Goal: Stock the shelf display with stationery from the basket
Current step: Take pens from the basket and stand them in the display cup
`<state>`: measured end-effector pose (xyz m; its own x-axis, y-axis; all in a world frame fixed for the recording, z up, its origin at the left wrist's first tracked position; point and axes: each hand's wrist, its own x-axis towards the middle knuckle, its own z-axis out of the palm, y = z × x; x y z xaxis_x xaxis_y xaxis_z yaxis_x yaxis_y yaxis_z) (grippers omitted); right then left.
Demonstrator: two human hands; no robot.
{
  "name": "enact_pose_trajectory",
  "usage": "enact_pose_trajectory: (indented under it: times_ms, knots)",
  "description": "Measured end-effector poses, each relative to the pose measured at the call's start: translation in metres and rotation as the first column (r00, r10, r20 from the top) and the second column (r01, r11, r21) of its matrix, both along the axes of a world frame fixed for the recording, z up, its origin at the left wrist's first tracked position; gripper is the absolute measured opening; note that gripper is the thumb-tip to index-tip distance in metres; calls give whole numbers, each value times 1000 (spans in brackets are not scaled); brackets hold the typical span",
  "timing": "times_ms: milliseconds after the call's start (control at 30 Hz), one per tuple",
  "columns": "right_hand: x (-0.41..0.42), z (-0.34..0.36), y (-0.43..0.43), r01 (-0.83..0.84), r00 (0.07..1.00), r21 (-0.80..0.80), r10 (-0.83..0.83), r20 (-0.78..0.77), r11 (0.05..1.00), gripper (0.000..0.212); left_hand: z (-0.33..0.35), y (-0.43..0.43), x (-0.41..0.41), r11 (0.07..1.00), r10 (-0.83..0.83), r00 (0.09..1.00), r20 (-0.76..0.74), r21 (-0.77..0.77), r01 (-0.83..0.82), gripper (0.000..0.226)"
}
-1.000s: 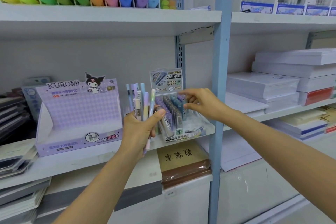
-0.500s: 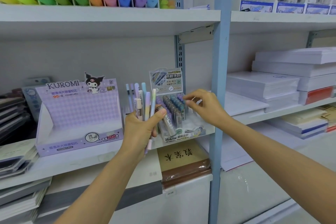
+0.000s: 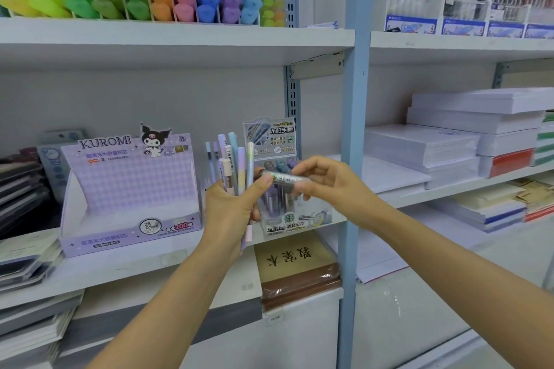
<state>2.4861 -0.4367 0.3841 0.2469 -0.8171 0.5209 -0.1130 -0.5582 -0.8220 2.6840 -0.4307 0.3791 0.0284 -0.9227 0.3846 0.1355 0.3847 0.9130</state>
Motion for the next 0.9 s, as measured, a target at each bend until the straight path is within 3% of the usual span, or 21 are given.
enact_pose_trajectory:
  times_ms: [133,233,400,467,533,633,767,900]
  knots:
    - [-12,11,1,153,975,-60,-141,172,986,24,-2,1,2,999,-44,997,64,26,42,24]
    - [-21,21,-5,309,941,-80,-292,171,948,20,-3,0,5,997,-48,995,89,68,42,32]
    - [-24,23,-23,518,840,-149,-533,-100,843,20,-5,-4,10,995,-53,992,116,85,43,44]
    - [-23,20,-28,555,807,-155,-574,-136,817,16,-6,-5,12,996,-61,991,116,78,52,47]
    - [-23,16,-31,583,774,-153,-603,-194,798,8,-8,-6,15,996,-64,991,119,77,55,51]
    - [-23,6,-35,587,677,-197,-609,-414,786,16,-9,-9,17,996,-63,991,119,66,55,53]
    - [-25,-2,-37,563,584,-276,-612,-534,779,17,-11,-11,15,996,-64,991,113,73,56,58]
    - [-18,0,-38,541,485,-330,-607,-629,774,15,-13,-12,11,993,-96,985,141,79,86,38]
